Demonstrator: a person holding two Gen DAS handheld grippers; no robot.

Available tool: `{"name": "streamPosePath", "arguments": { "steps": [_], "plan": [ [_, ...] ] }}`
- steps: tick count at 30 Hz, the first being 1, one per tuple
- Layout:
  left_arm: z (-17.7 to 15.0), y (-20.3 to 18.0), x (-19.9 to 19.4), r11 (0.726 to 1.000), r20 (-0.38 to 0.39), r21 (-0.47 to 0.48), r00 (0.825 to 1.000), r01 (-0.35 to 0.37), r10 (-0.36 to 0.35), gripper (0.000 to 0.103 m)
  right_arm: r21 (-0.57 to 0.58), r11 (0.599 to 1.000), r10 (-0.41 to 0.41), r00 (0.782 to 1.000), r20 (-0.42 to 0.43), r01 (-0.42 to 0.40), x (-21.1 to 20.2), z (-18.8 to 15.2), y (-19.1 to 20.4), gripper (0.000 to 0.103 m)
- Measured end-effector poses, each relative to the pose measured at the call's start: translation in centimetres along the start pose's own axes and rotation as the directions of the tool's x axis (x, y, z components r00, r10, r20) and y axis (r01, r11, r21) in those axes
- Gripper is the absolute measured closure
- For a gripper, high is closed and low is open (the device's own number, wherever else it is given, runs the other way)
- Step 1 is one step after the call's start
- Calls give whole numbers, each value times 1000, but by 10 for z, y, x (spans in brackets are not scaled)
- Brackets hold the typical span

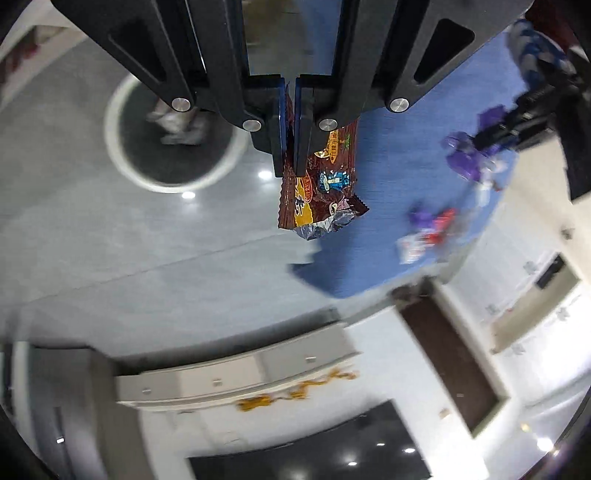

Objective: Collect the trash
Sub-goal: 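Grasp the purple bag with the left gripper while the right gripper grasps the brown snack bag, then open both grippers over the white bin to drop the bags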

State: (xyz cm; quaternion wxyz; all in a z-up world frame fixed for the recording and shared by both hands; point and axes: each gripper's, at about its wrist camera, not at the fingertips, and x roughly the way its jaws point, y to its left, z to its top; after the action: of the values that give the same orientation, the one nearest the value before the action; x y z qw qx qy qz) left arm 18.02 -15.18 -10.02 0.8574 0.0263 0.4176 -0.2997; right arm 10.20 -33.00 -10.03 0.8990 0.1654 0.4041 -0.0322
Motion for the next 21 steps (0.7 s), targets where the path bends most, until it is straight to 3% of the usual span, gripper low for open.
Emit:
{"name": "streamPosePath", "arguments": {
  "steps": [5,12,14,16,19,21],
  "plan": [
    [29,-54,64,998,-73,40,997,44,-41,83,57,989,-136,990,-32,137,6,-6,-59,100],
    [52,-106,136,994,-135,65,988,84,-75,79,98,967,-221,968,-121,234,41,-11,-109,97],
    [56,-116,153,994,-141,75,988,80,-69,74,104,964,-229,963,-143,245,53,-10,-120,97],
    [60,-121,169,994,-148,78,987,71,-59,59,115,960,-233,957,-171,254,67,-10,-132,96],
    [61,-121,182,995,-159,66,985,74,-63,52,140,955,-228,950,-215,261,82,-13,-144,75],
    [62,-121,189,995,-175,60,983,75,-64,52,154,953,-224,949,-222,261,88,-14,-149,72]
  ]
}}
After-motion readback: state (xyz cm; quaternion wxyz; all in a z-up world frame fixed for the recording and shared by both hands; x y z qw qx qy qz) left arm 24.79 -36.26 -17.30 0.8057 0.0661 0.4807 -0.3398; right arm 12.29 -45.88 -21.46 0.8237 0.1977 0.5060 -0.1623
